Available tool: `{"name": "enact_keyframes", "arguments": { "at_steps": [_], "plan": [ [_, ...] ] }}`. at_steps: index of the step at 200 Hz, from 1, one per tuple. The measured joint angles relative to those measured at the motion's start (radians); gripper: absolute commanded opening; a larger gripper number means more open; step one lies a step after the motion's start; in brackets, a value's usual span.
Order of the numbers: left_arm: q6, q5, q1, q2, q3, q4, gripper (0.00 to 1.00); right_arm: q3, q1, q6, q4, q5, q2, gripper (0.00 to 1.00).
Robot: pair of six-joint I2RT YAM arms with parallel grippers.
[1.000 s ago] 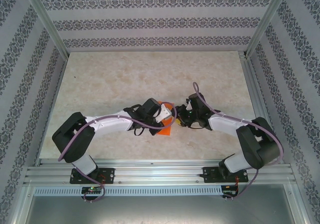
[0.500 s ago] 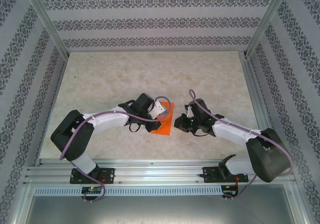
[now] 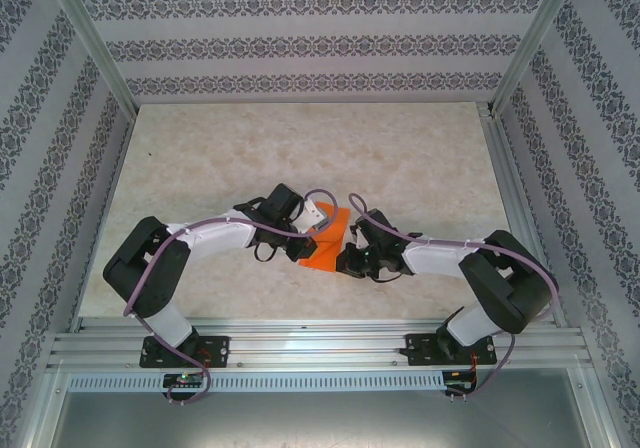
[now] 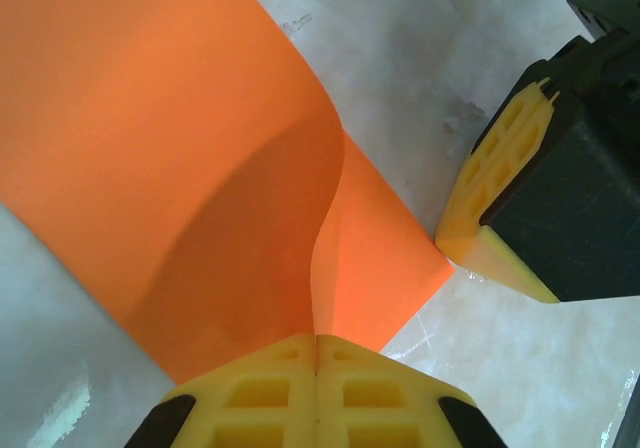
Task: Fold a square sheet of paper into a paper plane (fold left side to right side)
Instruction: Fold the triangle a second time at the center of the table.
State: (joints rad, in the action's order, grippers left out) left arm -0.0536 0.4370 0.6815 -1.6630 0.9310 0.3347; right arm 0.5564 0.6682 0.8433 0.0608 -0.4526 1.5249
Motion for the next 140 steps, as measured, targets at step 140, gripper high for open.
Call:
{"name": "enact_keyframes", "arguments": {
  "at_steps": [140],
  "plan": [
    [-0.014,0.015,-0.014,-0.024,0.026,0.004,0.03,0.053,0.024,0.0,-0.007,0.026,0.041,0.08]
  ]
}}
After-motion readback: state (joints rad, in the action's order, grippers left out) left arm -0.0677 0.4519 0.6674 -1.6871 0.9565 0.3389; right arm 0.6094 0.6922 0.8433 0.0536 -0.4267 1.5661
